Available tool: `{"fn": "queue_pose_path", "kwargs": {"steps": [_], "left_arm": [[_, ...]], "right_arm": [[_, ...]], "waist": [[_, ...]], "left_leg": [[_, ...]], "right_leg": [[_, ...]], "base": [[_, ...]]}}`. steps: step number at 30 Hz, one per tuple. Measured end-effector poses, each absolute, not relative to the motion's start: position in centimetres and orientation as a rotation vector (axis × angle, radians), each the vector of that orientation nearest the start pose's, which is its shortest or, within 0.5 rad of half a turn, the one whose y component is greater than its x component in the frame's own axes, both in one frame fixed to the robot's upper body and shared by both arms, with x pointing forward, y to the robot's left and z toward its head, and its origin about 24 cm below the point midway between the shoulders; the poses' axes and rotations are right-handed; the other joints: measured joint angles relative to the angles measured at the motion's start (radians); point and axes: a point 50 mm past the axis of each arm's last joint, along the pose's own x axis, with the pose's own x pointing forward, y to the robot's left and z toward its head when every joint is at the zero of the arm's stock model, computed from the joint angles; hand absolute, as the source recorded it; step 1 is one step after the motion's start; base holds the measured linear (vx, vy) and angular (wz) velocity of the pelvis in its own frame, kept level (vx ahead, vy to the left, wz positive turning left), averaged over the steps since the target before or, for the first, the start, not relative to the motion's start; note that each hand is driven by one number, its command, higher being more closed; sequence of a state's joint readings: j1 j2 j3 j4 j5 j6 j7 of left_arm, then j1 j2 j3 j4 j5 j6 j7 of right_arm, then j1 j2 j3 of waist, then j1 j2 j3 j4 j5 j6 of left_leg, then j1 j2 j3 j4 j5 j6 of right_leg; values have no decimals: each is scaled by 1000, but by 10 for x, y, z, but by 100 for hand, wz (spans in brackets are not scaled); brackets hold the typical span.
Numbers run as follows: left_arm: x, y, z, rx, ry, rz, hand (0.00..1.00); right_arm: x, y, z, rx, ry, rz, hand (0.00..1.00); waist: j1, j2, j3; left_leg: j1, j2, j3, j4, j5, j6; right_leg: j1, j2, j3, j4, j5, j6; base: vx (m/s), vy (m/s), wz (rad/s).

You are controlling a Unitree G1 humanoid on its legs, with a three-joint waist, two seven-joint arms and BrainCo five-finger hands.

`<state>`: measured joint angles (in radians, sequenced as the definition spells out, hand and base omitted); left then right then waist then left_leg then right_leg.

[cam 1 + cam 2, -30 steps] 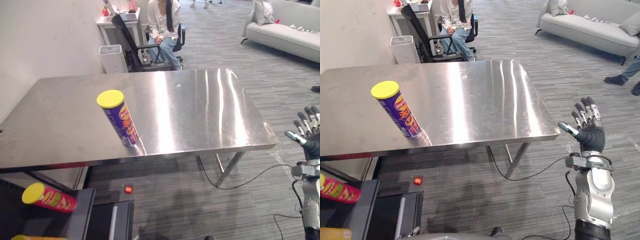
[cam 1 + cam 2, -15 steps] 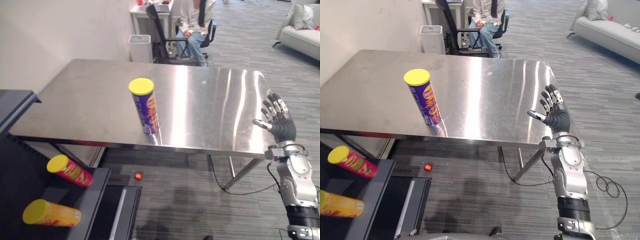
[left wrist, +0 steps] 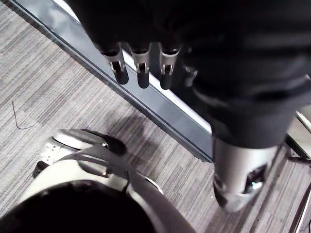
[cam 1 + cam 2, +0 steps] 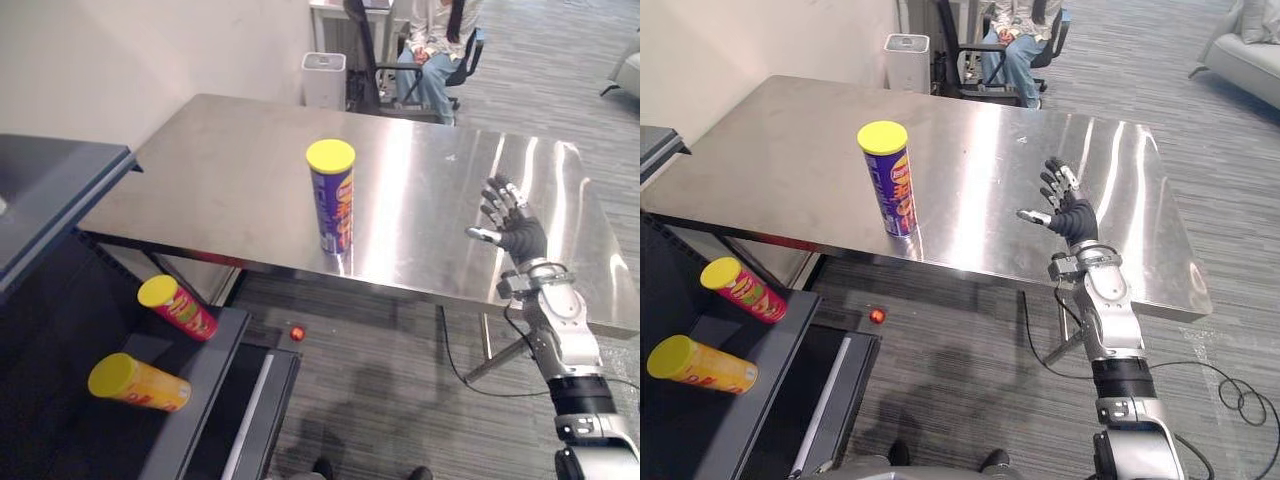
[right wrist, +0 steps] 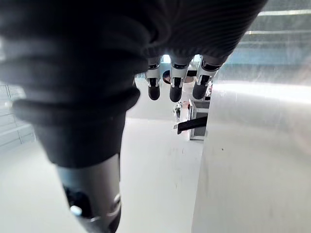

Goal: Put the gum and the chips on the shelf.

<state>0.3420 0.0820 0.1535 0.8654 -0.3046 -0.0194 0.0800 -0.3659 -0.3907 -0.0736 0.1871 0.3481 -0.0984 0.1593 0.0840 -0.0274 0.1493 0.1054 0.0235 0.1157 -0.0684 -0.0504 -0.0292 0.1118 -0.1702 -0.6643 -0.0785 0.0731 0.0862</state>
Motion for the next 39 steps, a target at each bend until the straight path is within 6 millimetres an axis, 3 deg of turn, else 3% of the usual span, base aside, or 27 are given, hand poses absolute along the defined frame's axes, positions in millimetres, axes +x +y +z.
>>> {"fn": "queue_pose_path", "kwargs": {"steps": [8, 15, 21, 25, 39], "left_arm": [[26, 216, -157, -215, 1122, 503, 0], [26, 213, -157, -212, 1128, 480, 0], [28, 213, -157, -211, 1128, 470, 0], [29, 213, -157, -211, 1126, 467, 0], [30, 214, -157, -192, 1136, 412, 0]], "right_arm": [[332, -192, 139, -104, -294, 227, 0], [343, -179, 151, -139, -316, 265, 0], [351, -167, 159, -161, -322, 298, 0], [352, -167, 158, -159, -320, 293, 0], [364, -165, 158, -169, -283, 271, 0]], "waist": [[17, -3, 13], [58, -3, 19], [65, -3, 19], [85, -3, 20], [99, -2, 39]], "left_leg": [[-16, -16, -44, 0, 18, 9], [-27, -14, -58, 0, 24, 9], [-34, -14, -75, 3, 34, 11], [-33, -13, -78, 2, 35, 11], [-35, -12, -92, 4, 36, 12]], "right_leg": [[3, -19, -16, 13, 0, 0], [4, -23, -25, 15, 0, 1], [9, -25, -29, 22, -2, 3], [13, -26, -30, 23, -3, 5], [13, -30, -39, 40, -15, 8]], "base": [[-14, 20, 18], [-19, -3, 6], [13, -2, 12], [0, 0, 0], [5, 0, 2]]}}
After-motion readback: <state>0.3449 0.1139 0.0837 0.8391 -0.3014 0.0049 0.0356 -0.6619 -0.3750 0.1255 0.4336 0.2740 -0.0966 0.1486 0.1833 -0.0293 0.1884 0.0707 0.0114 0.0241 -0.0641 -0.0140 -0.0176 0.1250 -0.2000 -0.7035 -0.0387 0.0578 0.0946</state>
